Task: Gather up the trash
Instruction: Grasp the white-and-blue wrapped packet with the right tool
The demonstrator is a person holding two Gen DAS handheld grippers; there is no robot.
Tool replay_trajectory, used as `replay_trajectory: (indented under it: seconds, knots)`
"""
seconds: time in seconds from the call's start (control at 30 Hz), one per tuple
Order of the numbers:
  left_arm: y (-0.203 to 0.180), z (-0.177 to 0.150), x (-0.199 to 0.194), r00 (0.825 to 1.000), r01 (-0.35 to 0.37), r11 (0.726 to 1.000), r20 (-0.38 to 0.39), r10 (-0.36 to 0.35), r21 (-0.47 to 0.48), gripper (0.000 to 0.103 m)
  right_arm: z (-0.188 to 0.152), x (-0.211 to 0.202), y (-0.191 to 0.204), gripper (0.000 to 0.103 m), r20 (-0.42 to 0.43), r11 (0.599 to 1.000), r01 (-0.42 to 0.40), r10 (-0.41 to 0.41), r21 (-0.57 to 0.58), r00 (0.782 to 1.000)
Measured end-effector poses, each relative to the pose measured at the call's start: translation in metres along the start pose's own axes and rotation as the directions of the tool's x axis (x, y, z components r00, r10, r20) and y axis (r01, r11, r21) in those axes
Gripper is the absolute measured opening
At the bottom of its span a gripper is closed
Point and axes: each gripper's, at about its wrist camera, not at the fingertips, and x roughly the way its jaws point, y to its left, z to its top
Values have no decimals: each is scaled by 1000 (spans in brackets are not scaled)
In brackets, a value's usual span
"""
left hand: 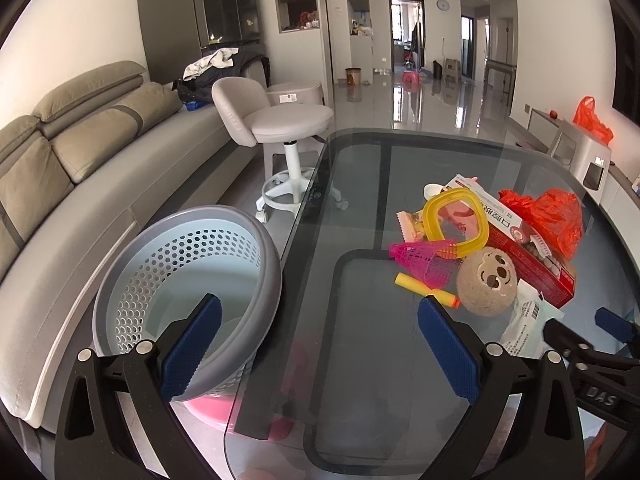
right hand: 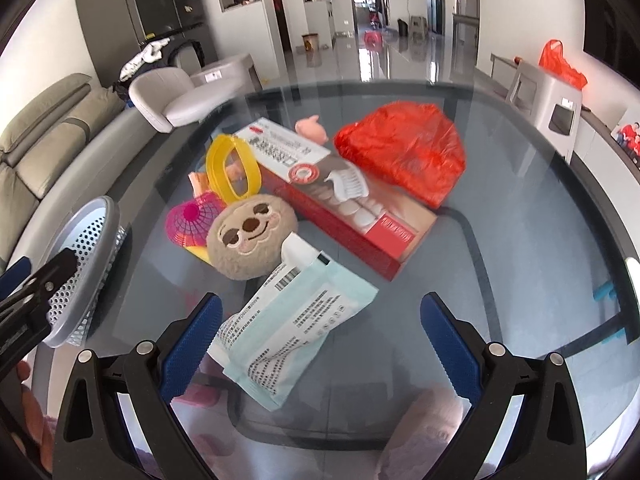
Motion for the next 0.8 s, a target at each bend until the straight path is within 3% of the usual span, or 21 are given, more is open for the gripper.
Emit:
replay_trajectory:
  seconds: [0.23,0.4,0.6,0.67,0.73,0.8]
  knots:
    - [5,-1,2,1000,4,1000,-12,-4,-13,97,1,27,11,95,-76,997,43,-37,66,996]
    - [5,-1,2,1000,4,1000,-11,-5,-14,97,-2,42,20,95,-108,993,105,-99,48,989]
    - [11,-1,3,1000,12,1000,-16,-12,-24,97,-3,45,19,94,-113,995,70,-63,67,992]
    - [12,-2,3,1000,18,999,-18,-19,-27,97,0,45,18,86,-115,996,63,-55,68,992]
    - [12,-3,3,1000,22,999,-18,-23,-26,97,1,47,19,70,-125,997,62,-55,52,991]
    - [10,-3,2,1000,24,1000,-13,-24,-20,97,1,49,19,66,-128,998,51,-45,47,991]
